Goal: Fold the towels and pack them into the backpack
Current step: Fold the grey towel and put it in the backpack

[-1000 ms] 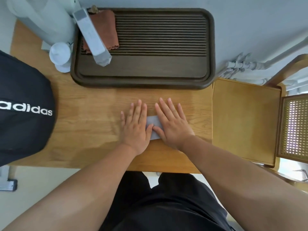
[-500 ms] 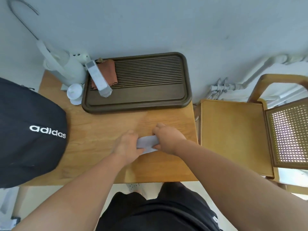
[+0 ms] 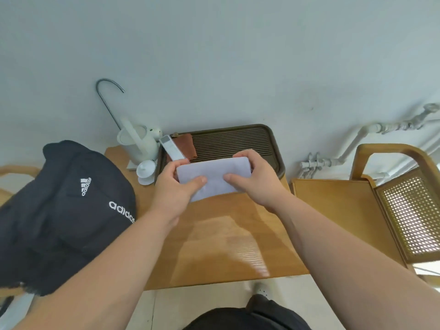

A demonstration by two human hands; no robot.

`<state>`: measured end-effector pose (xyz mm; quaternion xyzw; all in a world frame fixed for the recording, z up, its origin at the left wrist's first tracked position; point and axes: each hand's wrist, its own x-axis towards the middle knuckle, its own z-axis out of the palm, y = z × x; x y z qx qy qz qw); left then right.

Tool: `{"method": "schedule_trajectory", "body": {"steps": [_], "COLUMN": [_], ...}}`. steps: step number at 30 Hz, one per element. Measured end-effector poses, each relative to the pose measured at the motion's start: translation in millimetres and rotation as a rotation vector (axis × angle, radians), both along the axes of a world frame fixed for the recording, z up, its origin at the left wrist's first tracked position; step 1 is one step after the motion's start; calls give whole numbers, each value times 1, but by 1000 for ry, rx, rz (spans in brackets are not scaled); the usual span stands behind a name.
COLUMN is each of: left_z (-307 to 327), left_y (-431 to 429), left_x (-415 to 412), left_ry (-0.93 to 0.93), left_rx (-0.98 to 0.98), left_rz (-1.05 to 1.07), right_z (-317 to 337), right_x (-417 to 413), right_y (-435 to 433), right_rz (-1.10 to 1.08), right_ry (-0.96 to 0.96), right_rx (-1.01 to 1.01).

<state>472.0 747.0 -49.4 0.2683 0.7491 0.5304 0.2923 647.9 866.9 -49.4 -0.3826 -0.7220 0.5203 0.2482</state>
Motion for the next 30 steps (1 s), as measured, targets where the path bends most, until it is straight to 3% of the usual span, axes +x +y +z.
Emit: {"method": "schedule_trajectory", "body": {"steps": [6,13,22,30], "left_z": [50,100,136,120], "left_y": [-67,-146,-190,-208], "left_x": [-53,-125,-221,-291], "left_ry": [92,244,169,144], "left_rx": [137,208,345,195], "left_rz": [46,63,200,293], "right_z": [44,91,138,120], "right_x": [-66,-144,-245,-326], "right_y": [-84,-167,-188,-182], "right_rz": [-127,-133,22,314], "right_ry": [226,352,363,208], "right_rx": [-64,-128,42,299]}}
